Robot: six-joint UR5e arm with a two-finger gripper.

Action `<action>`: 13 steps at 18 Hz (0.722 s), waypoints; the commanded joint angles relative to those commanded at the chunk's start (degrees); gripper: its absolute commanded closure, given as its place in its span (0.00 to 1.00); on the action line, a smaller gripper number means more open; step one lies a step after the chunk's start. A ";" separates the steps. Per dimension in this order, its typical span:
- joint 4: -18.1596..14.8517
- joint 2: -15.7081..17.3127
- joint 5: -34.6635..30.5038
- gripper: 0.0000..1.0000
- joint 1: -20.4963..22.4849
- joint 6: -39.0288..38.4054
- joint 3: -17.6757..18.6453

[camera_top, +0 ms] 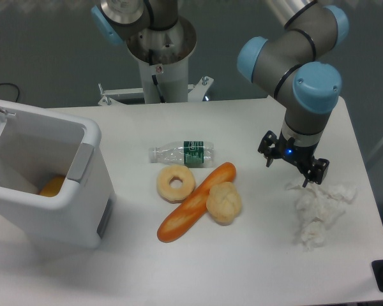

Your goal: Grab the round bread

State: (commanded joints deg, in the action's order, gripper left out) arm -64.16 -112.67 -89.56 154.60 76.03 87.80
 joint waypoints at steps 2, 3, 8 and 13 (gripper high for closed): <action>0.00 0.00 0.00 0.00 0.00 -0.26 0.09; -0.09 0.00 0.00 0.00 -0.09 -0.61 0.09; 0.79 -0.18 0.35 0.00 -0.27 -2.72 3.77; 1.05 -0.26 0.35 0.00 -2.89 -2.90 8.17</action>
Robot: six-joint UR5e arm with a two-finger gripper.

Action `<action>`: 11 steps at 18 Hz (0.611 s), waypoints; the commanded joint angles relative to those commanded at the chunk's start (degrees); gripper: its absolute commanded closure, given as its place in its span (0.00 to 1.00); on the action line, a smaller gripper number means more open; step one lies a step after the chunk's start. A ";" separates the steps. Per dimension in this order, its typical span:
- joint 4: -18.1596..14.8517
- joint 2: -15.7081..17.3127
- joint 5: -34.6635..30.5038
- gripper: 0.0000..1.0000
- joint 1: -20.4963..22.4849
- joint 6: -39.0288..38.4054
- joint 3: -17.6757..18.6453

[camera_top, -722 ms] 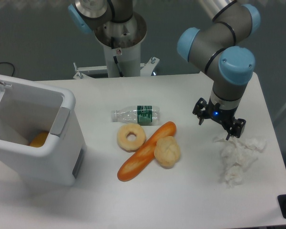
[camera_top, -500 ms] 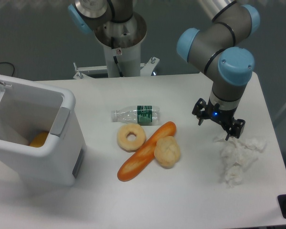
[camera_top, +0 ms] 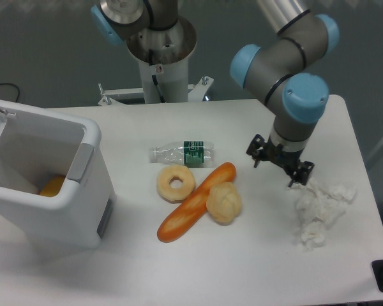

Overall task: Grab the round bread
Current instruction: 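Move the gripper over the round bread bun and lower onto it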

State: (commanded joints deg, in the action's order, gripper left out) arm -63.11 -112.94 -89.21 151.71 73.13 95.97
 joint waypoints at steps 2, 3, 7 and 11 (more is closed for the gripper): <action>0.00 -0.44 0.09 0.00 -0.62 -0.09 0.27; -0.09 -0.79 0.44 0.00 -0.97 -0.09 0.36; 0.00 -1.41 1.58 0.00 -3.25 -3.33 0.97; 1.05 -2.37 1.58 0.00 -4.66 -4.66 0.88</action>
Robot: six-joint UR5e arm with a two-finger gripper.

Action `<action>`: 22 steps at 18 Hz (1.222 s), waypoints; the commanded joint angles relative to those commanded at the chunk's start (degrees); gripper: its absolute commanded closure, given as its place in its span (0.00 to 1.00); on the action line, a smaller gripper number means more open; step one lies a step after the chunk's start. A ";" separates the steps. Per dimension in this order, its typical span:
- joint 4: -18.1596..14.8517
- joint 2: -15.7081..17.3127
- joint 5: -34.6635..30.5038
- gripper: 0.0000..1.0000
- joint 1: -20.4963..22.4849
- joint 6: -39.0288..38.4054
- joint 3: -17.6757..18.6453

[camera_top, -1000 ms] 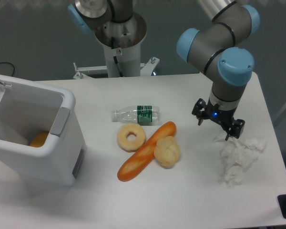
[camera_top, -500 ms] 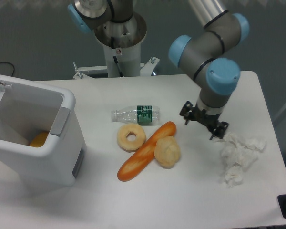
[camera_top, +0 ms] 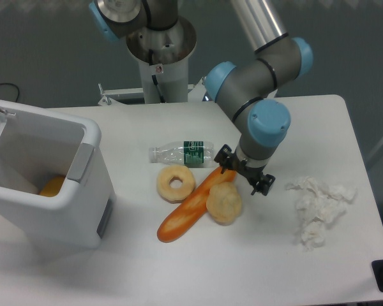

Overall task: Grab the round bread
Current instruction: 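Move the gripper over the round bread bun and lower onto it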

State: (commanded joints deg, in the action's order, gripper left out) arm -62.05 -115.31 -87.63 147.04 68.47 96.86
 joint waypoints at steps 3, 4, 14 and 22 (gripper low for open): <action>0.71 -0.62 0.00 0.00 -0.09 0.00 0.00; 0.71 -0.62 0.00 0.05 -0.18 0.00 0.00; 0.44 -0.79 -0.53 0.57 -0.18 -0.09 0.53; 0.27 -0.35 -0.44 1.00 0.44 -0.35 -0.09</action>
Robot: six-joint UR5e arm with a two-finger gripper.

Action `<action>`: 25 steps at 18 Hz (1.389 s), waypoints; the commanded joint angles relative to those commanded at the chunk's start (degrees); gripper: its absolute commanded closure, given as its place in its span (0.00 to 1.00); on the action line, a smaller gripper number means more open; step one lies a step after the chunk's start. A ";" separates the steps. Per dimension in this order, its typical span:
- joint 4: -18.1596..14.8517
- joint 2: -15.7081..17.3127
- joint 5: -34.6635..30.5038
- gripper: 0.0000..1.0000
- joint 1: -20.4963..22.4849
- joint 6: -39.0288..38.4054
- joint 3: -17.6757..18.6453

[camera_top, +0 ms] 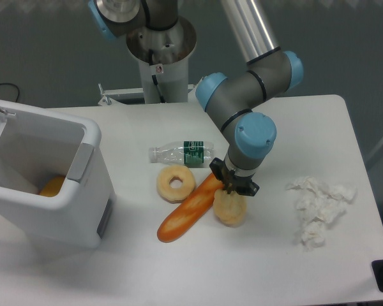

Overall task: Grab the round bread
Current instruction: 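Move the gripper over the round bread bun and lower onto it, then lift the round bun and carry it toward the tissue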

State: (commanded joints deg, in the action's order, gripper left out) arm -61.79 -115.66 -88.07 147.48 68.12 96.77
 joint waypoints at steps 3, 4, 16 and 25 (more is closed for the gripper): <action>-0.09 1.22 -0.35 1.00 0.44 -1.66 -1.49; -0.18 1.58 -0.52 1.00 0.53 -2.28 -2.89; -11.15 0.36 -0.44 1.00 4.48 -4.31 -18.53; -15.38 -0.88 -3.42 1.00 5.01 -0.71 -25.40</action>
State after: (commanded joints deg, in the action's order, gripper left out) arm -77.17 -116.54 -91.49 152.49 67.41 71.37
